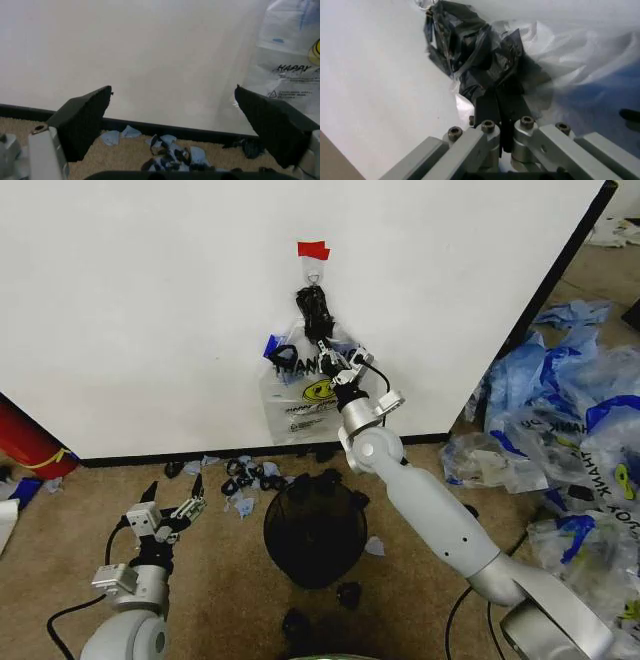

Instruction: Pick up the garbage bag from the wall and place it over the trash bin.

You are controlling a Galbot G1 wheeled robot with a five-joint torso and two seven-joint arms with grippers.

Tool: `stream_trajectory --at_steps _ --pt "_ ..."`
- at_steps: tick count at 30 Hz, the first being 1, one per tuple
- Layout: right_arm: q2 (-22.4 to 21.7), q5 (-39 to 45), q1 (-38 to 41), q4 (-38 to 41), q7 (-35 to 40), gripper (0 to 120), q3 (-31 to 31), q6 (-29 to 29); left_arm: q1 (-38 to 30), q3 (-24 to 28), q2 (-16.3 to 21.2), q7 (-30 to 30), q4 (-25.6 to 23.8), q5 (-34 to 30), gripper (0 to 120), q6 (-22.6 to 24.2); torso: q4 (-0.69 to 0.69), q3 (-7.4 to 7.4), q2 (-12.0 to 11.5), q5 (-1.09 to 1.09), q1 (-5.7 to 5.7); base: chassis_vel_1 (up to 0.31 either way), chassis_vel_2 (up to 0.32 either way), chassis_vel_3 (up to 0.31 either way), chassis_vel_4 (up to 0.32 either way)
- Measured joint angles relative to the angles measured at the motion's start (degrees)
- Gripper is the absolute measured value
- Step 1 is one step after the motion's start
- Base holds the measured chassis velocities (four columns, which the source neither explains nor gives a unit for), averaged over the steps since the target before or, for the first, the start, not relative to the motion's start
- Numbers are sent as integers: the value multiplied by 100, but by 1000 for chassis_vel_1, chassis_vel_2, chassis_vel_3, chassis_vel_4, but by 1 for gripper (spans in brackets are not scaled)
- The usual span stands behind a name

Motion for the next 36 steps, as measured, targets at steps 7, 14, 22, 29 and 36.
stream_trajectory --at_steps 7,14,22,29,36 --pt "-262 9 -233 313 12 0 6 -2 -85 28 -4 2 51 4 97 -1 -1 0 0 0 0 0 0 0 0" --pt "-518 8 -483 639 20 0 0 7 -135 59 -4 3 109 24 97 -2 0 0 0 0 0 0 0 0 0" --pt "-801 -55 -748 1026 -14 0 -106 52 -213 101 -14 9 185 45 97 -17 0 0 0 -1 0 0 0 0 0" --pt "-1023 -177 -989 1309 -104 0 -193 118 -258 115 -11 15 252 63 97 -53 0 0 0 0 0 0 0 0 0" --pt "-1171 -271 -1194 1550 -132 0 -243 182 -305 125 -19 19 300 72 97 -74 0 0 0 0 0 0 0 0 0"
